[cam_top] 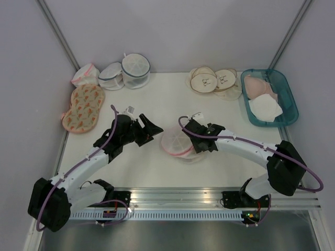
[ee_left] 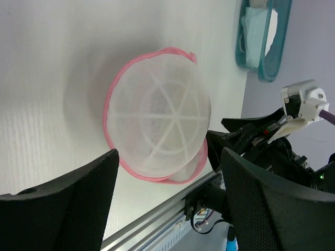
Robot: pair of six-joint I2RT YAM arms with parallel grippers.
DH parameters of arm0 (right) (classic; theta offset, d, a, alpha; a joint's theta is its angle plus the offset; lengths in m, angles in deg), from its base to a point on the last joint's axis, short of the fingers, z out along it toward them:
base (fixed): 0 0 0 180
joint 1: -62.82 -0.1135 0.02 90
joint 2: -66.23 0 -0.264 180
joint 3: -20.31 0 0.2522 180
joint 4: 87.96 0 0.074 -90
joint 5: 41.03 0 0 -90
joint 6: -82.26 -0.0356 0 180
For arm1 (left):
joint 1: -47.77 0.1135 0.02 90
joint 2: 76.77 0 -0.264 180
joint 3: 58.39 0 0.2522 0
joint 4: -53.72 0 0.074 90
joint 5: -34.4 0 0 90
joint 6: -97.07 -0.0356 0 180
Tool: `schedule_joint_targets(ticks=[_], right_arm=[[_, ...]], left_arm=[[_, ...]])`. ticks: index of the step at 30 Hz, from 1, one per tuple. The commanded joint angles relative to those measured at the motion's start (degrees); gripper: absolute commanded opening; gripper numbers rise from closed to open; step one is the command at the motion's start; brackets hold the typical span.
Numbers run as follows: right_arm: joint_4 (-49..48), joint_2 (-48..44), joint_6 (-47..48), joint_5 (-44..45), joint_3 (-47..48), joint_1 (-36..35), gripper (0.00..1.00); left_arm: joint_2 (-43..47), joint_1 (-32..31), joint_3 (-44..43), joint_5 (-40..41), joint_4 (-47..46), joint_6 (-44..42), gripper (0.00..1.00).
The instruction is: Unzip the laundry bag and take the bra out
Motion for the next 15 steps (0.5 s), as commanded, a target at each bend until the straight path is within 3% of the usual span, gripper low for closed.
schedule_joint_targets(ticks=[1,6,10,15], right_arm=[[2.05,-4.41,2.63,-4.37,2.68,-0.05,0.70],[-4.28,-15.31,6.08,-24.44,3.65,-0.14,0.75],[-6.30,-16.38,7.22,-27.45,6.98,-2.06,0.75],[-6.39,-8.92,9.15,-26.40,11.20,-6.37,0.74]], left_arm=[[7.58,0.15,0.15,8.75,7.99,-0.97,0.83],[17.07,0.32,1.03,17.00,12.13,-0.18,0.86],[22.70,0.41,1.29,20.28,14.77,-0.09,0.88],[24.99,0.41,0.95,21.24,18.11,-0.09,0.91]])
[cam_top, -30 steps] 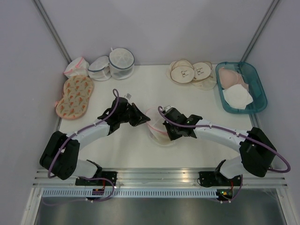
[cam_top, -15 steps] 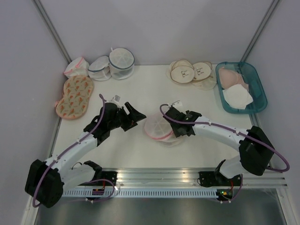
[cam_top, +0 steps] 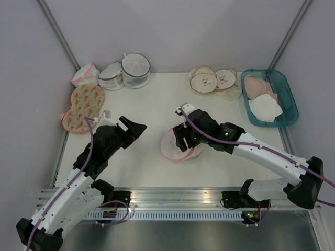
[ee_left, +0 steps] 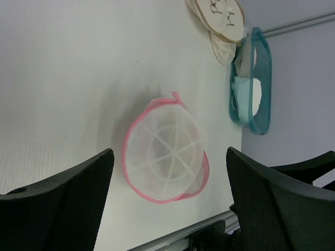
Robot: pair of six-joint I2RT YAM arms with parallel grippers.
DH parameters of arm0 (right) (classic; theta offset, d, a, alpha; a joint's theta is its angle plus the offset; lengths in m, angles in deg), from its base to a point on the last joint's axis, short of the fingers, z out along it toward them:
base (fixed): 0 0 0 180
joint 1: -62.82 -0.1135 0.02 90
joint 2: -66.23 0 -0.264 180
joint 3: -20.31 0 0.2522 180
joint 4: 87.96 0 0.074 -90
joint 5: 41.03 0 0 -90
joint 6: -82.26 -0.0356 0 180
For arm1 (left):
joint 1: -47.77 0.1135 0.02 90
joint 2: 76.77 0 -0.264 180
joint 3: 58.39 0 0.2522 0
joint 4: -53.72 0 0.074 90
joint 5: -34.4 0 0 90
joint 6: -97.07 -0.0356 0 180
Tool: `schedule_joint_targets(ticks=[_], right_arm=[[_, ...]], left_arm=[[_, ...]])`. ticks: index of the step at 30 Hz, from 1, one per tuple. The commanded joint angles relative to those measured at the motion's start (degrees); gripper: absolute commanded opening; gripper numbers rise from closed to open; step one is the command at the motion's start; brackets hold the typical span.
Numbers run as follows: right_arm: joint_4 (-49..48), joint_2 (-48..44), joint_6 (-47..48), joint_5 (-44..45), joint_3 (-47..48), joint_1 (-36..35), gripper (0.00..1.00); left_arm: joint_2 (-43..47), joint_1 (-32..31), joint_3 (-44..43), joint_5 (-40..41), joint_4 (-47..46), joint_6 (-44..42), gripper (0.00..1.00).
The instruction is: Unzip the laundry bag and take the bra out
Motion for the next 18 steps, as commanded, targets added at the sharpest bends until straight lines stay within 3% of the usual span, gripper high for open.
schedule_joint_targets(ticks=[1,3,8,18], right_arm=[[-0.87,6.63,2.23,-1.16,3.33,-3.90,0.74],[-1.04,8.75,2.66,1.12,4.57,-5.84,0.74],[2.03,17.01,5.21,19.31,8.62,-15.59,0.76],[4.41,28.44,11.28,33.56,9.06,-27.55,0.79]], left_arm=[[1.34,0.28,0.22,3.13,3.89,-0.14,0.91],[2.66,0.28,0.31,3.48,4.41,0.04,0.91],[5.65,0.37,0.31,4.97,6.53,0.04,0.92],[9.52,0.37,-0.66,7.17,9.42,-0.05,0.95]])
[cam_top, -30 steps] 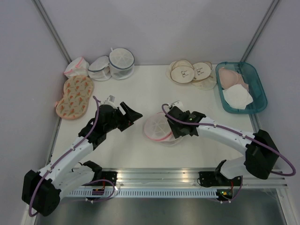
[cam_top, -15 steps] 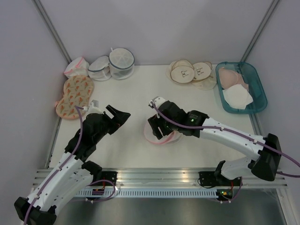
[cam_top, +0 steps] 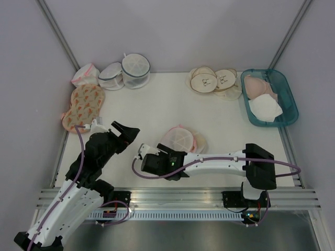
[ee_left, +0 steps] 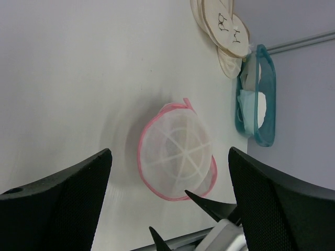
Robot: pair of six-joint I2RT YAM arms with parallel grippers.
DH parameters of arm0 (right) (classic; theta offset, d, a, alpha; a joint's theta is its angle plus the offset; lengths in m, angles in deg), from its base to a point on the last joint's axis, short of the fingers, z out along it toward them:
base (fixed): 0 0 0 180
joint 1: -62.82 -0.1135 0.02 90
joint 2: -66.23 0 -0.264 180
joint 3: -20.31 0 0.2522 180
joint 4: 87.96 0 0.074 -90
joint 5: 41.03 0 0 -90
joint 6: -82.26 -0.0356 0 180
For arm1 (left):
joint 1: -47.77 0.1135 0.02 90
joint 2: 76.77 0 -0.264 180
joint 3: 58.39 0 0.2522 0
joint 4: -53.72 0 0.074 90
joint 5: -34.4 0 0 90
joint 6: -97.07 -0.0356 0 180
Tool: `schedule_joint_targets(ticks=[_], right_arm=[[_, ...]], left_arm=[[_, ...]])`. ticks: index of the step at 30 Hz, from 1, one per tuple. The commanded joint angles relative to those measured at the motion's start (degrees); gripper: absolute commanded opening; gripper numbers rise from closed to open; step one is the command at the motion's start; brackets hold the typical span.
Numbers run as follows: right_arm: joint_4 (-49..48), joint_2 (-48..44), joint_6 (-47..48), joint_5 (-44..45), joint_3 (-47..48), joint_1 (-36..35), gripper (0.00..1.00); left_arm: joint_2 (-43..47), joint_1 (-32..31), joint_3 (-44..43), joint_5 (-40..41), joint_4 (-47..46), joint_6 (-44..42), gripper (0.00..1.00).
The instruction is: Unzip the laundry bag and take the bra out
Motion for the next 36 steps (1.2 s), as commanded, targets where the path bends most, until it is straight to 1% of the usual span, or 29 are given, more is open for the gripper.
schedule_joint_targets(ticks=[1,3,7,9,10,12,13,15,18,19,21,22,23,25,26,27,29,30,34,35,36], right_arm=[[2.35,4.50,3.28,9.96,1.02,-3.51,0.79],[2.44,6.53,4.07,13.38,0.75,-4.84,0.79],[0.60,10.49,4.77,15.94,0.23,-6.07,0.77],[-0.37,12.07,5.04,18.56,0.66,-6.07,0.73],[-1.24,12.52,5.12,19.54,0.75,-6.07,0.67],[-2.04,13.65,5.56,22.09,1.01,-6.07,0.59],[-2.30,14.19,5.74,24.71,1.19,-6.16,0.54],[-2.48,15.68,5.83,27.01,1.71,-6.16,0.52],[-3.88,16.13,6.09,30.53,2.07,-6.07,0.29],[-4.15,15.95,6.01,30.62,2.24,-5.99,0.15],[-3.98,14.47,5.57,29.75,2.77,-5.72,0.00],[-3.63,13.59,5.13,28.53,2.95,-5.63,0.00],[-3.45,12.62,4.60,24.25,3.12,-5.63,0.00],[-4.14,8.14,3.03,19.23,3.12,-5.11,0.00],[-4.32,6.30,2.32,14.94,3.04,-4.67,0.00],[-4.59,2.63,1.62,12.89,2.77,-3.71,0.01],[-5.73,-1.08,-1.09,9.99,2.16,-2.56,0.00],[-6.25,-4.84,-1.98,7.19,1.29,-1.08,0.00],[-8.89,-12.78,-7.17,3.13,-2.06,3.23,0.00],[-8.63,-13.83,-8.40,3.38,-2.50,4.11,0.00],[-8.46,-15.76,-11.63,3.64,-3.37,5.78,0.01]], left_arm=[[1.63,0.35,-1.07,1.92,1.62,-0.14,0.95],[2.33,0.35,-1.33,2.45,2.06,-0.31,0.95],[3.30,0.35,-1.25,2.80,2.50,-0.22,0.96],[3.48,0.35,-1.34,2.80,2.85,-0.22,0.96],[3.57,0.35,-1.34,2.80,2.94,-0.40,0.96],[3.66,0.35,-1.34,2.89,3.21,-0.40,0.96],[3.66,0.35,-1.34,2.89,3.21,-0.49,0.96],[3.92,0.35,-1.25,2.89,3.29,-0.22,0.96],[4.10,0.35,-1.07,2.72,3.21,-0.22,0.96],[4.10,0.35,-0.99,2.63,3.29,-0.31,0.96],[4.18,0.35,-0.90,2.37,3.30,-0.40,0.96],[4.18,0.35,-0.90,2.37,3.30,-0.40,0.96],[4.18,0.35,-0.81,2.19,3.38,-0.40,0.96],[3.84,0.35,-0.81,2.10,3.30,-0.31,0.96],[3.75,0.35,-0.81,1.93,3.30,-0.31,0.96],[3.66,0.35,-0.81,1.93,3.30,-0.31,0.96],[3.22,0.35,-0.72,1.75,2.95,-0.40,0.95],[3.04,0.35,-0.63,1.58,2.86,-0.31,0.95],[1.55,0.35,0.07,0.44,0.75,-0.84,0.95],[0.42,0.35,0.50,-0.61,-0.04,-1.10,0.95],[-0.29,0.35,0.68,-1.32,-1.87,-1.45,0.95]])
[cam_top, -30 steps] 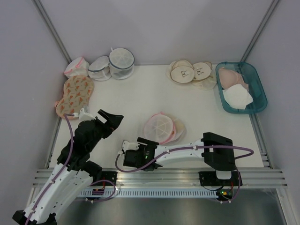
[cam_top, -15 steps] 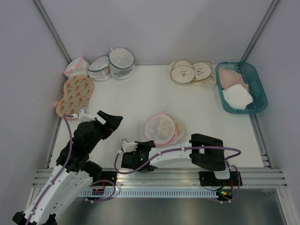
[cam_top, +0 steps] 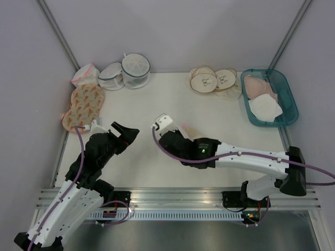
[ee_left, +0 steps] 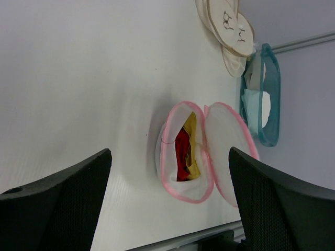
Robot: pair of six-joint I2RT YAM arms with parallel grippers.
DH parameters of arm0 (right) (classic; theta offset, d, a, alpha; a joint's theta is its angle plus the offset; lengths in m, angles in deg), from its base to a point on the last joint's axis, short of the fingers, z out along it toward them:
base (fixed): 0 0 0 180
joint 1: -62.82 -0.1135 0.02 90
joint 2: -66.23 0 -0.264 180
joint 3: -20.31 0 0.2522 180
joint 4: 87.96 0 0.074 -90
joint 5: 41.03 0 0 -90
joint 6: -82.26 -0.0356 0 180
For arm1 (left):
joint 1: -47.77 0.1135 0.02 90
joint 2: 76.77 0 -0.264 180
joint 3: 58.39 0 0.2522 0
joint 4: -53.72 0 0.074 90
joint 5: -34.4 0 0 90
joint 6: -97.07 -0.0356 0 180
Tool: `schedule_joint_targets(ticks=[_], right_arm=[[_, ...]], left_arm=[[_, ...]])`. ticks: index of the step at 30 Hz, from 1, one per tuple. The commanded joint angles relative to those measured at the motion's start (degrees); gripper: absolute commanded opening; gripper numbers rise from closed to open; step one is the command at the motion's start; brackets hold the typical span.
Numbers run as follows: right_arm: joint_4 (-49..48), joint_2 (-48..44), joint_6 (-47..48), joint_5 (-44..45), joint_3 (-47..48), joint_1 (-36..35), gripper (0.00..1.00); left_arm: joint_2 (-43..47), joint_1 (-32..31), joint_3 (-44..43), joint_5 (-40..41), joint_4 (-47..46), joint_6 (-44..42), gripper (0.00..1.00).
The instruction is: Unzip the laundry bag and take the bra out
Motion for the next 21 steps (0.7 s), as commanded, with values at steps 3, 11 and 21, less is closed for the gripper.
schedule_joint_targets(ticks=[3,11,21], right_arm=[[3.13,-5.88,-17.37,1.55,-3.93,6.43,0.00],[5.35,-16.95,-34.55,8.95,-12.88,15.13,0.00],[2.36,-25.05,-35.70,6.14,-17.73,20.06,0.00]], left_arm=[[-6.91,0.32,1.39,-7.30,-10.06,-4.38,0.95],[-33.27,-0.90,-2.56,-27.35,-25.47,-14.59,0.95],[-49.56,-6.97,-4.95,-27.45,-38.88,-17.33,0.93]])
